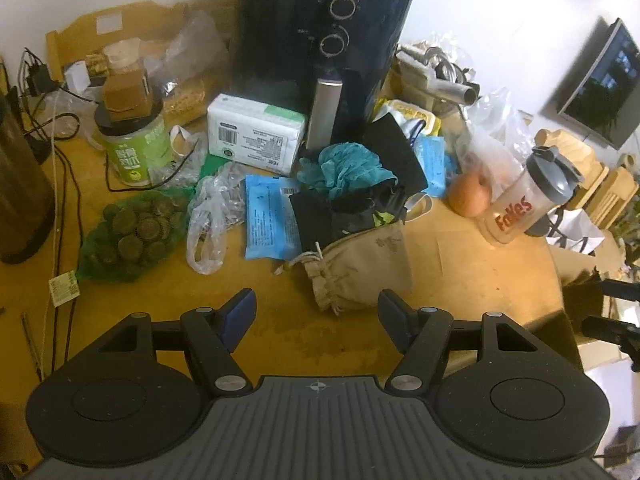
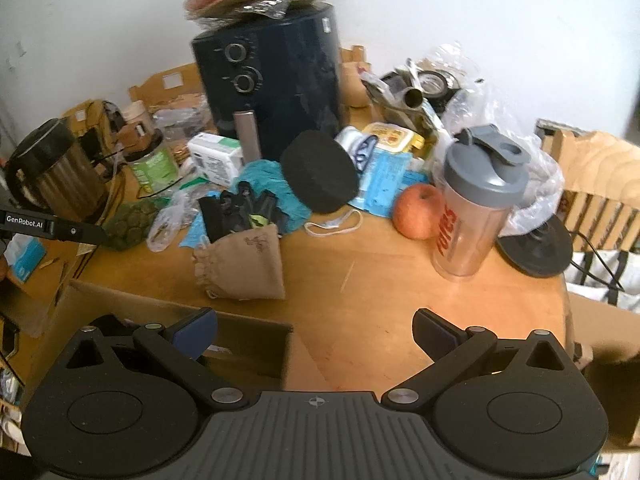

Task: Organize soft objects
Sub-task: 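Withdraw the left tool from the box toward the burlap drawstring bag, then grasp the burlap bag's drawstring with the left tool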

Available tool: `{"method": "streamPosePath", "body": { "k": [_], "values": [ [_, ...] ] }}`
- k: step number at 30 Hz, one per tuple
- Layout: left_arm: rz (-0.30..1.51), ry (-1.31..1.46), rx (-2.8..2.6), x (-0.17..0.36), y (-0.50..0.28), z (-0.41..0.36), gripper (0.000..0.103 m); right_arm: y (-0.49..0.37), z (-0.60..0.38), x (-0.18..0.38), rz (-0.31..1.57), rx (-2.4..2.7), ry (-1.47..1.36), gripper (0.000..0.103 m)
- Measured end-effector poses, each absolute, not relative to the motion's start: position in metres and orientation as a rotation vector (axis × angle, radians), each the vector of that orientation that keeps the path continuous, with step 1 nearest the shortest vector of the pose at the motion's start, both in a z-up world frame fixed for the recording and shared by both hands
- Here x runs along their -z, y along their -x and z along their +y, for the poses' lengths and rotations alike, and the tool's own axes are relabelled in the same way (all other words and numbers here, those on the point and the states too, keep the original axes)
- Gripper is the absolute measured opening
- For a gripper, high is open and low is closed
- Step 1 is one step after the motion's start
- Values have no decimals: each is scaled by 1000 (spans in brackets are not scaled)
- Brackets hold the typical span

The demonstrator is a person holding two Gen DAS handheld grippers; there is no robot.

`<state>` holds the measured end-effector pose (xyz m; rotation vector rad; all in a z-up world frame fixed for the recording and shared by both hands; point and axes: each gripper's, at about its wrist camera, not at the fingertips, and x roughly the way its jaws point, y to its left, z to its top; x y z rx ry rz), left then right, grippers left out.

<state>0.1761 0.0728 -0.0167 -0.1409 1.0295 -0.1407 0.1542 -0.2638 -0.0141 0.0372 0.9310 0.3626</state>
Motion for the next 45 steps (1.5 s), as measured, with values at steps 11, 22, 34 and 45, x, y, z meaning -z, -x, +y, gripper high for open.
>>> {"method": "streamPosePath", "body": {
  "k": [11, 22, 34, 45],
  "values": [
    [1142, 155, 195, 49, -227, 81, 88, -160, -268, 21, 958, -296, -59, 103],
    [1274, 287, 384, 102, -279, 90, 86, -158, -271, 25, 985, -268, -92, 103],
    [1396, 414, 464, 166, -305, 89, 60, -152, -287, 23, 995, -204, -156, 103],
    [1402, 455, 483, 179, -305, 87, 5, -145, -296, 27, 1009, -175, -188, 103]
  ]
}}
